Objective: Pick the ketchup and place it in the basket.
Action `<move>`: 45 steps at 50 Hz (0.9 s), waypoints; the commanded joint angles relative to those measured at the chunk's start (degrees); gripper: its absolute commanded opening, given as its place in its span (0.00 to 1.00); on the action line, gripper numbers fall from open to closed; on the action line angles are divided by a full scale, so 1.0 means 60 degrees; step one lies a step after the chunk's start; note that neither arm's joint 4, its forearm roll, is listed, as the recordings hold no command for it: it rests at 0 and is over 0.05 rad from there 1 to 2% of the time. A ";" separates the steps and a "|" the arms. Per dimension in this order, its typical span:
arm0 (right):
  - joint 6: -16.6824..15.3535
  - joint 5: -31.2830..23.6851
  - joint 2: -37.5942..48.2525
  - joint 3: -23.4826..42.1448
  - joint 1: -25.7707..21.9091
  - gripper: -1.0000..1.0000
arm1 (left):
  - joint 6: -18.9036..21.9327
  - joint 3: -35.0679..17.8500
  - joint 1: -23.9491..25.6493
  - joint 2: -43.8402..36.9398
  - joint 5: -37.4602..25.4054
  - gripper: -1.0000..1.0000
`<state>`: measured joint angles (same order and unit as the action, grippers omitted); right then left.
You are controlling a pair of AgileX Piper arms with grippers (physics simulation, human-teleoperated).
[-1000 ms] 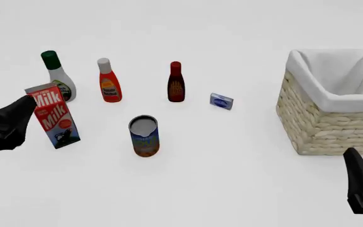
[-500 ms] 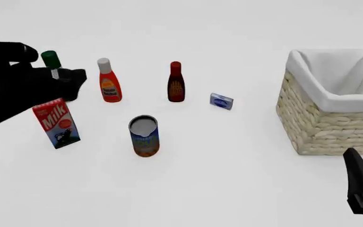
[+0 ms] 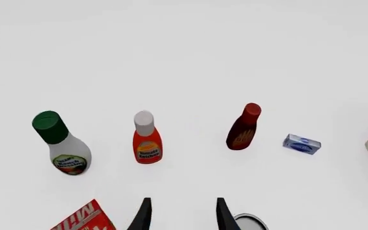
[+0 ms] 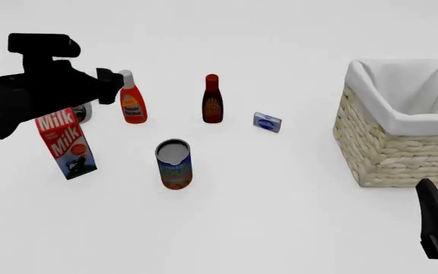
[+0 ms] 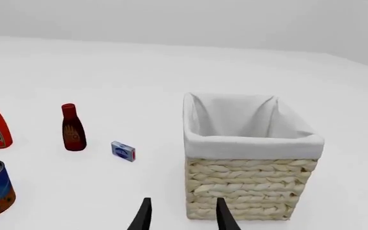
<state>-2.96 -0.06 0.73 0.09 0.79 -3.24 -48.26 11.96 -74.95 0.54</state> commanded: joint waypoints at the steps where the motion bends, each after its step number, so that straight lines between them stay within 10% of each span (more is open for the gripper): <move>1: 0.0061 0.0025 0.0011 0.0003 0.0008 1.00 | -0.0040 -0.0793 -0.0134 -0.0926 -0.0133 1.00; 45: 0.0039 0.0295 0.0415 -0.0003 0.0025 1.00 | 0.0904 -0.3693 -0.1257 -0.3048 -0.0343 1.00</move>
<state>-2.68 1.14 2.43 0.09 0.96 1.15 -67.00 5.87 -89.38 -2.02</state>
